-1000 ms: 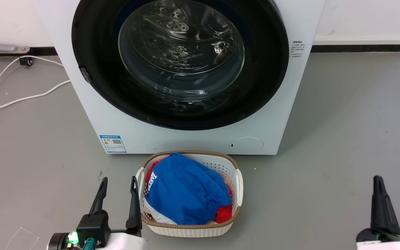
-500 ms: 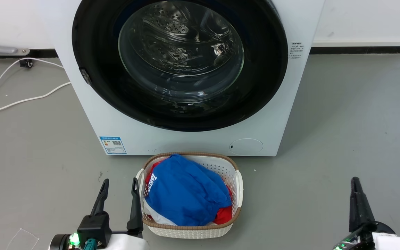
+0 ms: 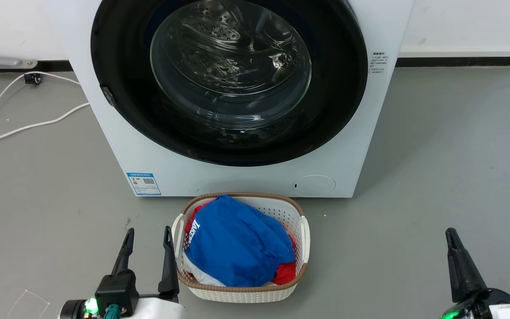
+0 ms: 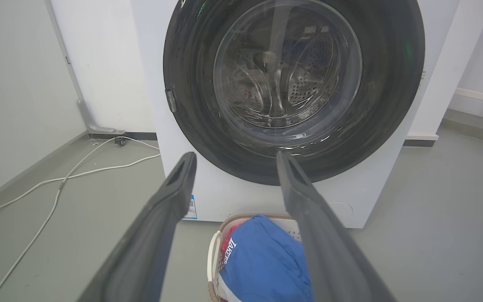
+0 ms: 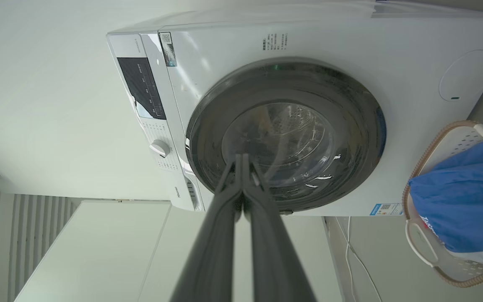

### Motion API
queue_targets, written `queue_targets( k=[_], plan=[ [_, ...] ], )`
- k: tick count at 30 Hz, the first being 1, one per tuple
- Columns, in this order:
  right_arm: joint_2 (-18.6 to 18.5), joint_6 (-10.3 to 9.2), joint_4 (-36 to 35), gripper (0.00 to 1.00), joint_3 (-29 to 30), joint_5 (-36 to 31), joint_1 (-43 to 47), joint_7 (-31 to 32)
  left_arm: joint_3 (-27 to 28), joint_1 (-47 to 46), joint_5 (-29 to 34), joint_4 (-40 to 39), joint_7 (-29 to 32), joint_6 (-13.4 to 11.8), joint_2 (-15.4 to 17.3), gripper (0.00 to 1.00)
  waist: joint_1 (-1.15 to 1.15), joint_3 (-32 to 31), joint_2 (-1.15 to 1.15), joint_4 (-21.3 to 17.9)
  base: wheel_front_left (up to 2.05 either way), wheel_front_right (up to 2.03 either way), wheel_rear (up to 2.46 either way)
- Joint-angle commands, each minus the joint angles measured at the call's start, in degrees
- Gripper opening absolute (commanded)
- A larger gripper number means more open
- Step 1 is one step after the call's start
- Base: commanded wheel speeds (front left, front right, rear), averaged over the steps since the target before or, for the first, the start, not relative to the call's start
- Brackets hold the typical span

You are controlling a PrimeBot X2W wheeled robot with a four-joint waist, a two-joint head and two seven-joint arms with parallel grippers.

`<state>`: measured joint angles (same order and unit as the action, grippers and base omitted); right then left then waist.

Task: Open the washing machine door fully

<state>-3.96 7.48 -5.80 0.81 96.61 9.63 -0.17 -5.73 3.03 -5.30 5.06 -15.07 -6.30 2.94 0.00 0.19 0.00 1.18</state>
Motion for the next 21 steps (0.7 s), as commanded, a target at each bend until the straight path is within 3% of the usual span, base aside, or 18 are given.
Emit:
queue_targets(
  k=[1, 13, 21],
  plan=[
    [0.4, 0.02, -0.2, 0.0, 0.0, 0.5, 0.4, 0.9, 0.0, 0.3, 0.1, -0.2, -0.2, 0.0, -0.1, 1.0, 0.0, 0.0, 0.0, 0.0, 0.0, 0.0, 0.0],
    [1.1, 0.02, 1.1, 0.0, 2.0, 1.0, -0.9, 2.7, 0.0, -0.4, 0.7, -0.9, -0.2, 0.0, -0.1, 1.0, 0.0, 1.3, 0.0, 0.2, 0.0, 0.0, 0.0],
    [0.7, 0.02, 5.0, 0.0, 8.2, 2.4, -9.0, 4.1, -0.4, -3.4, 1.2, -2.2, -0.2, 0.2, -0.1, 1.0, 0.0, 5.9, 0.0, 0.7, 0.0, 0.0, 0.0]
  ],
)
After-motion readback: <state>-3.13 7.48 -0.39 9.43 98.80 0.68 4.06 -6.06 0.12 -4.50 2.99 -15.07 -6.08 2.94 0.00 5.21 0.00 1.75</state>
